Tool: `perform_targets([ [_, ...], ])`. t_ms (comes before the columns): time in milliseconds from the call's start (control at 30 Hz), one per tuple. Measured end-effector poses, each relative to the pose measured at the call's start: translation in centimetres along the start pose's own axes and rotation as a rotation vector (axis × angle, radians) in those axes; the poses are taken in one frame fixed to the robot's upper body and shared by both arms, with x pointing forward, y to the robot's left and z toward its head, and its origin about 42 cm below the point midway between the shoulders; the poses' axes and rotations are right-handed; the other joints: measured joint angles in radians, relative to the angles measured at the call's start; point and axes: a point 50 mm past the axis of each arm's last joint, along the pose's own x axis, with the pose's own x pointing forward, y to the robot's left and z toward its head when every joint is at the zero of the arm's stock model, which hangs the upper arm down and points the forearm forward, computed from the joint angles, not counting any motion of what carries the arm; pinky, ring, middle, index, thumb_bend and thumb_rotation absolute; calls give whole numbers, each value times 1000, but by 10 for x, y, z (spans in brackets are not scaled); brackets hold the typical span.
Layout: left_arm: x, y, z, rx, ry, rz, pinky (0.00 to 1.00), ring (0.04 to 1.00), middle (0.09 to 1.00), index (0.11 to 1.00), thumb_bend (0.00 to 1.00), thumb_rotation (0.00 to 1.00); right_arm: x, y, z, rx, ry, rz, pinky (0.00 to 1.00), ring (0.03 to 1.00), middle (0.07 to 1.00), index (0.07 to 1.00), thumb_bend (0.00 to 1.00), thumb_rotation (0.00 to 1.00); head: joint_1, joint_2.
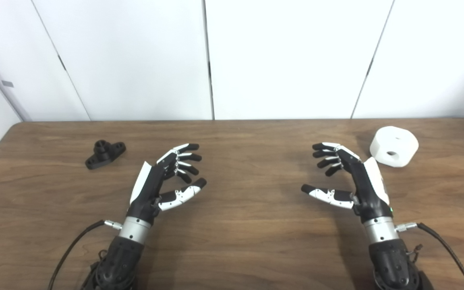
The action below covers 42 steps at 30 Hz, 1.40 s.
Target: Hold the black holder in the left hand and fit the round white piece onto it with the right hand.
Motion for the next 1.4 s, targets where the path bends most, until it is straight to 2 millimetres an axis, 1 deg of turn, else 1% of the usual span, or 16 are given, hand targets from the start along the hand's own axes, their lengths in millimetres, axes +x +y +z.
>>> perform_targets([
  [133,0,0,0,-3,0,1,475,596,718,788,577,119,0,0,0,-2,-1,0,458,587,667,711,558,162,0,0],
  [267,0,0,0,-8,0,2,472,601,721,787,572,129,0,0,0,-3,-1,0,458,588,668,711,557,176,-2,2],
  [433,0,0,0,-7,0,2,480,602,718,784,575,134,0,0,1,-5,-3,0,459,588,669,713,555,158,17,0],
  [467,0,0,0,-7,0,2,480,601,717,782,577,133,0,0,1,-4,-2,-1,459,588,668,712,555,156,31,-2],
  [600,0,-2,0,-11,0,2,460,602,710,777,595,146,0,-2,0,-2,0,-4,466,591,668,711,554,170,147,-21],
  [700,1,-9,2,-16,-1,3,474,610,710,776,602,156,-1,-7,-4,-1,4,-8,465,591,666,710,553,132,242,-40],
  [733,2,-12,2,-20,-2,3,482,612,709,775,601,155,-1,-11,-7,-1,5,-9,462,590,666,709,552,113,242,-40],
  [767,2,-15,3,-22,-3,2,493,617,709,775,601,146,-1,-13,-9,-2,6,-11,464,591,666,708,549,91,270,-46],
  [800,2,-18,3,-25,-3,-1,498,618,708,774,597,129,-2,-16,-12,0,9,-13,465,588,666,710,543,70,319,-60],
  [833,3,-22,3,-22,0,-5,499,618,708,774,590,123,-2,-19,-14,1,14,-16,466,586,666,713,540,70,337,-66],
  [900,2,-26,1,-22,7,-8,499,618,709,770,578,98,-4,-22,-16,5,21,-17,471,587,667,717,534,64,348,-72],
  [933,3,-27,1,-19,5,-6,493,616,705,763,573,72,-5,-23,-17,4,23,-14,472,587,669,717,533,26,351,-74],
  [1067,6,-27,1,-14,3,5,483,611,702,752,570,47,-7,-24,-15,10,26,-7,474,586,673,715,538,1,351,-72],
  [1267,6,-26,0,-15,4,7,507,636,708,727,606,127,-7,-25,-12,6,29,-13,470,582,669,710,541,0,351,-71],
  [1333,6,-25,0,-14,5,9,512,639,707,710,615,120,-7,-26,-11,3,33,-13,467,580,665,709,541,0,351,-71],
  [1400,6,-23,0,-10,5,12,490,615,691,698,625,78,-6,-28,-7,3,29,-16,464,581,666,708,539,0,354,-72],
])
